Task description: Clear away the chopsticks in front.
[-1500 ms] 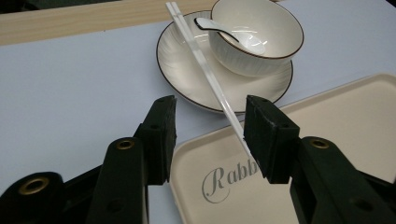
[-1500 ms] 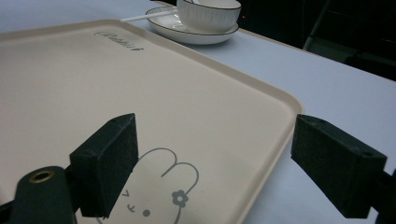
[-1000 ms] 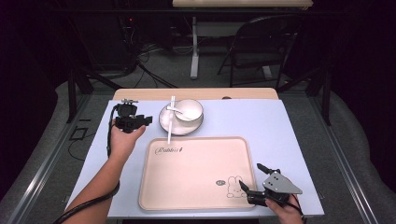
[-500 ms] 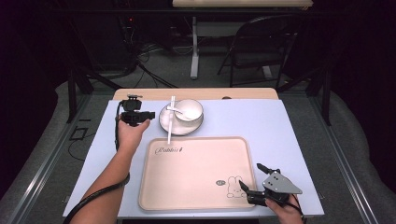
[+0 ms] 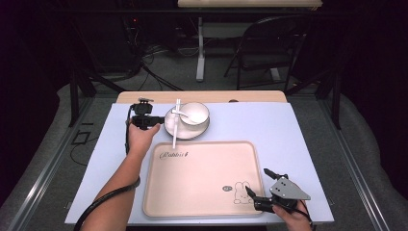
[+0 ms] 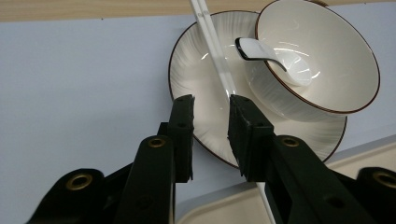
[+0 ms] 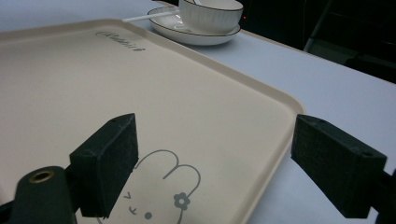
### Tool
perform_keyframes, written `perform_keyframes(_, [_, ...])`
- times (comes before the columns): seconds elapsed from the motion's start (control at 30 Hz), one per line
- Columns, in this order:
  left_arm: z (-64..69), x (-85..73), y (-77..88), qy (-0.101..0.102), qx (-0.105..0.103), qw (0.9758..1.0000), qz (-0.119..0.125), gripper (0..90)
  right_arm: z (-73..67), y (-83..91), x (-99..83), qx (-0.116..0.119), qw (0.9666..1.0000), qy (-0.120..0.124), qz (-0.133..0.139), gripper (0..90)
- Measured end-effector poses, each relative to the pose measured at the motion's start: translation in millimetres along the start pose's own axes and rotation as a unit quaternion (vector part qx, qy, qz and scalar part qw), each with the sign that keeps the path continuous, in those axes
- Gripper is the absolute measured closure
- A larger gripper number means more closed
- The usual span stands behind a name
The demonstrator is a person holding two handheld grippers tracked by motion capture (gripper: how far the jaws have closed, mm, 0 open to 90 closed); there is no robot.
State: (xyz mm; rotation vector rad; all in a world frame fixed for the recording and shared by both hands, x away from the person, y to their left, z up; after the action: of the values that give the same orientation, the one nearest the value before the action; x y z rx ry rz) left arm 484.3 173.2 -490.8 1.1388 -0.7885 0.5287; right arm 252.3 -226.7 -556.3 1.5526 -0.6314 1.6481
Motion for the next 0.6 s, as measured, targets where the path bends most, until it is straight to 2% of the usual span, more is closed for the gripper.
perform_keyframes(0.2, [3.2,-0.5,-10.8,0.013,-0.007,0.9999,-0.001,71.5,-0.4,0.4,0.4,0.002,1.0000,0.002,0.001,14.2])
perform_keyframes(0.3, [4.5,-0.9,-16.6,0.013,-0.009,0.9999,-0.005,71.5,-0.4,0.3,0.4,0.003,1.0000,0.002,0.001,14.2])
perform_keyframes(0.4, [4.5,-1.0,-21.3,0.025,-0.010,0.9996,-0.003,71.5,-1.2,0.6,0.5,0.006,1.0000,0.003,0.002,14.2])
perform_keyframes(0.6, [6.1,-0.1,-29.1,0.027,-0.011,0.9996,-0.004,73.2,-1.7,-0.1,0.6,0.008,1.0000,0.005,0.001,14.3])
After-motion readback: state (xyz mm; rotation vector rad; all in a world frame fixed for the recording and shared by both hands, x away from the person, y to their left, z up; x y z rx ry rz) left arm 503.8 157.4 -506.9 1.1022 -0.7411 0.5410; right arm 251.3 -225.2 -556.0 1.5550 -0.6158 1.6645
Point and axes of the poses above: each handheld gripper's, and its own axes: y roughly backward along the jaws, x roughly out of its top, z roughly to its right, the point moved 2 cm from there along -y, roughly forward along the jaws, and after that the axes turned 11 degrees about z, right-handed, at the moved point
